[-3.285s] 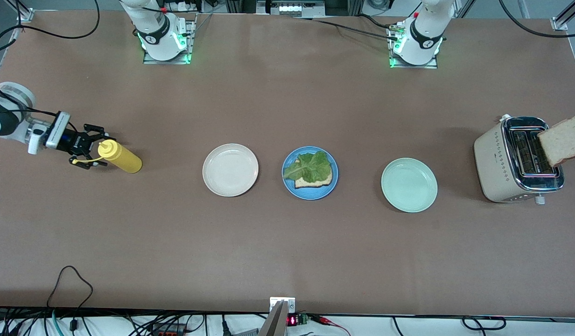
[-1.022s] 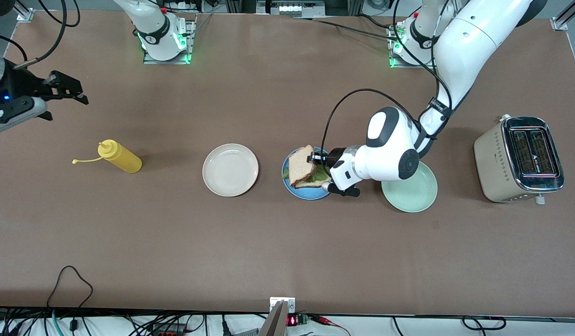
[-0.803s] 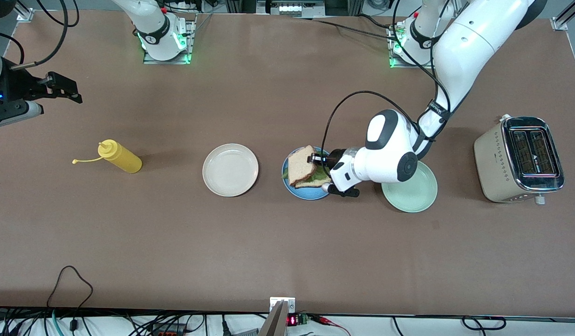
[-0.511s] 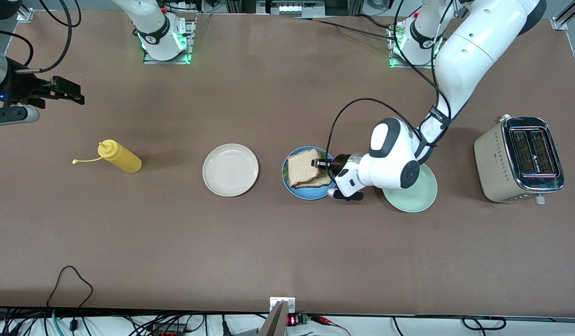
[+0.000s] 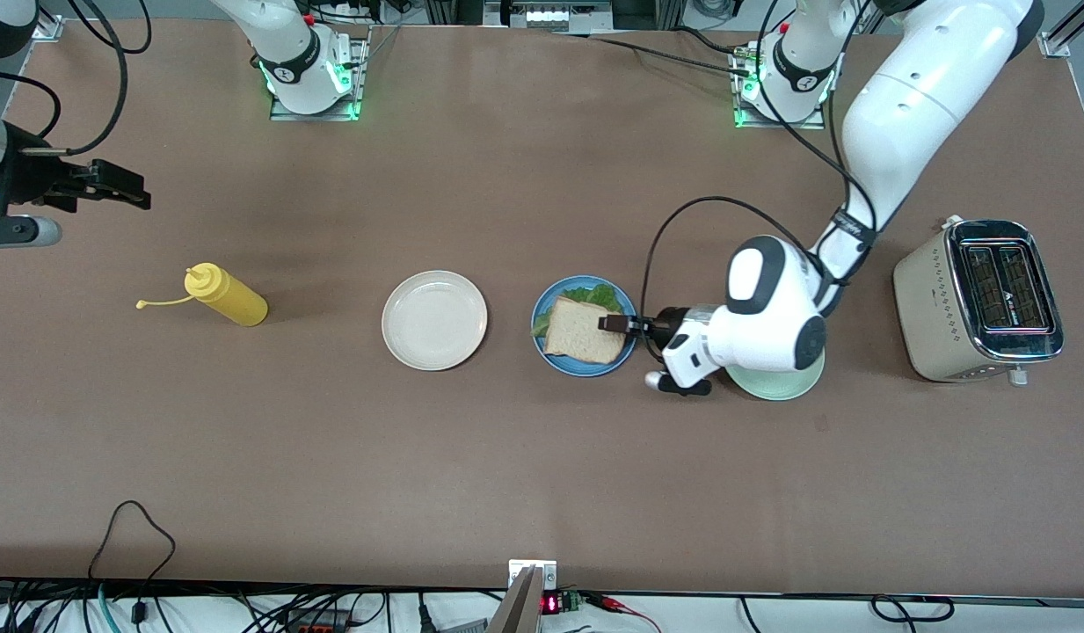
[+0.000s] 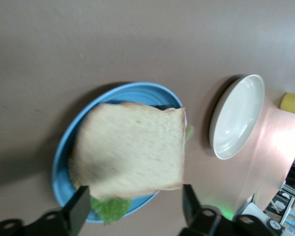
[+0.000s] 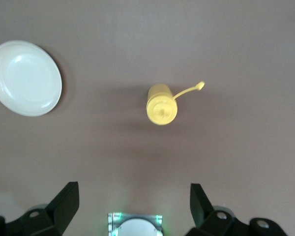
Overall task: Make sandwich in blue plate with both arms
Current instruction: 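Open the left gripper and withdraw it toward the toaster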
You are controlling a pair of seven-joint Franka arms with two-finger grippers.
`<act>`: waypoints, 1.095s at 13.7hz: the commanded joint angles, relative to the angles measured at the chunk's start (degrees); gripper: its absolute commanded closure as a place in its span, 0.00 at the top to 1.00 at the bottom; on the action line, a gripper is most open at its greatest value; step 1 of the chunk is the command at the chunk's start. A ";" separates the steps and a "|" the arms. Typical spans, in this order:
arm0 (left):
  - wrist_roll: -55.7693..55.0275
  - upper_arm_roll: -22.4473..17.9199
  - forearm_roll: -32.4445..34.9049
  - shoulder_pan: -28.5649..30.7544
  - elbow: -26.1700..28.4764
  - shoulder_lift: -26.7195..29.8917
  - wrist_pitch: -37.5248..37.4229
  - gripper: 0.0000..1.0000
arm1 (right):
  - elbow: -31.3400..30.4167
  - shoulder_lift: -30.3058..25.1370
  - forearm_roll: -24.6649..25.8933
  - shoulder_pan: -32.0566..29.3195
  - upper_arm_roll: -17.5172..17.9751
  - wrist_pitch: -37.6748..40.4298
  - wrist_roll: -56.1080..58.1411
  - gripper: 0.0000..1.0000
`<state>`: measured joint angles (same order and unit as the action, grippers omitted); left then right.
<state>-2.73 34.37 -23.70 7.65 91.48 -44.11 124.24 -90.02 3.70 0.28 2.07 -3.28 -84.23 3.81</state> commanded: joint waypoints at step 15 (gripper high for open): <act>-3.78 -24.38 27.83 -1.46 -8.69 25.55 -20.88 1.00 | 2.22 1.14 -1.25 -2.15 0.03 -0.59 -0.73 1.00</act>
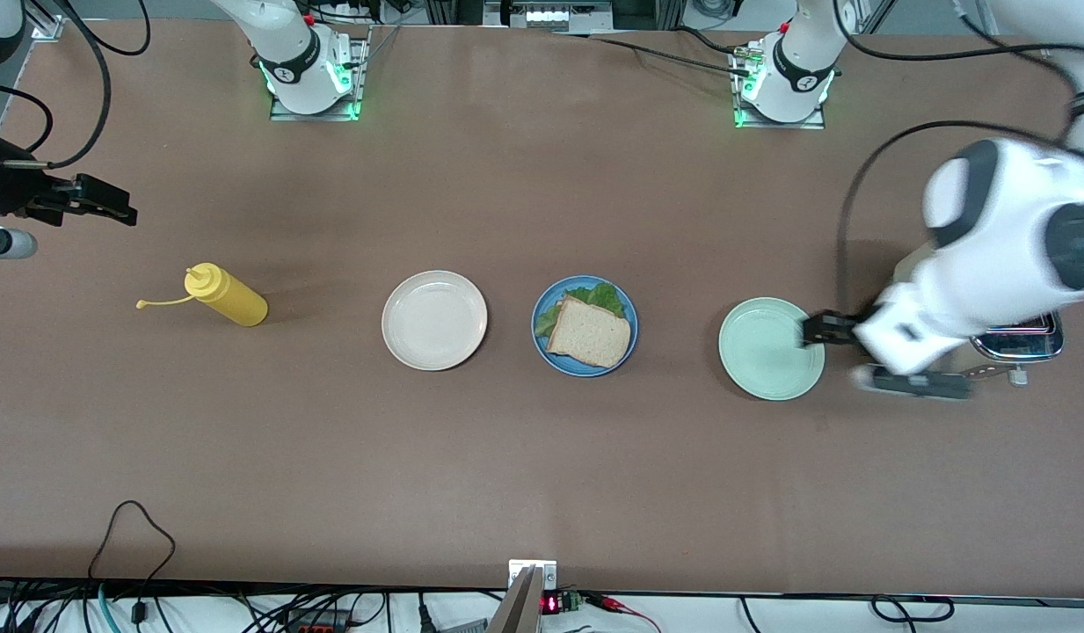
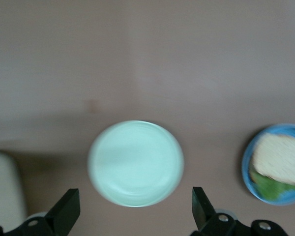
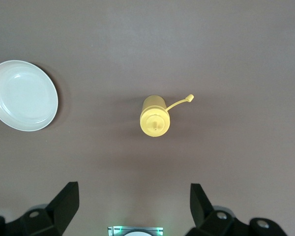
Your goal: Make sandwich in blue plate with both arms
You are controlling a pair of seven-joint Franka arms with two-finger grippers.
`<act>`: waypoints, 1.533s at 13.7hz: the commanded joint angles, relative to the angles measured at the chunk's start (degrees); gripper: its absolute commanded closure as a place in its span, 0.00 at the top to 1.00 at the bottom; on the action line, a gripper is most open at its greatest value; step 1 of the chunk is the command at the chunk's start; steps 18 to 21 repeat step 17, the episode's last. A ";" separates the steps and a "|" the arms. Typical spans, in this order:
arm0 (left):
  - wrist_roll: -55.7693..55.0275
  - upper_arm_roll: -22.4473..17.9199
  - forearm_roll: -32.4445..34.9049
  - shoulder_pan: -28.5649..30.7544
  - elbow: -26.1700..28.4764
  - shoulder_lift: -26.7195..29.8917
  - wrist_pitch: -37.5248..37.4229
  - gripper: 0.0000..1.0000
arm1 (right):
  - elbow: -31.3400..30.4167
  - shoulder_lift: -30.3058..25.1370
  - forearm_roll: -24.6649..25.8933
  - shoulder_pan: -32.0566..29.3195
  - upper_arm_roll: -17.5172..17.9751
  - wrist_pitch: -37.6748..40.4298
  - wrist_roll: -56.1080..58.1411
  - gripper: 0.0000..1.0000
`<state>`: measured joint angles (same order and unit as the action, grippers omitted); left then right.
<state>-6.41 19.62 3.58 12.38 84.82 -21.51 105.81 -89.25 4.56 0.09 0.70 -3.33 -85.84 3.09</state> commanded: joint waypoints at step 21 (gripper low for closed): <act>4.12 -13.82 -4.55 -4.30 14.41 24.76 -13.35 1.00 | 1.27 0.01 -3.17 -0.53 0.26 1.55 -0.54 1.00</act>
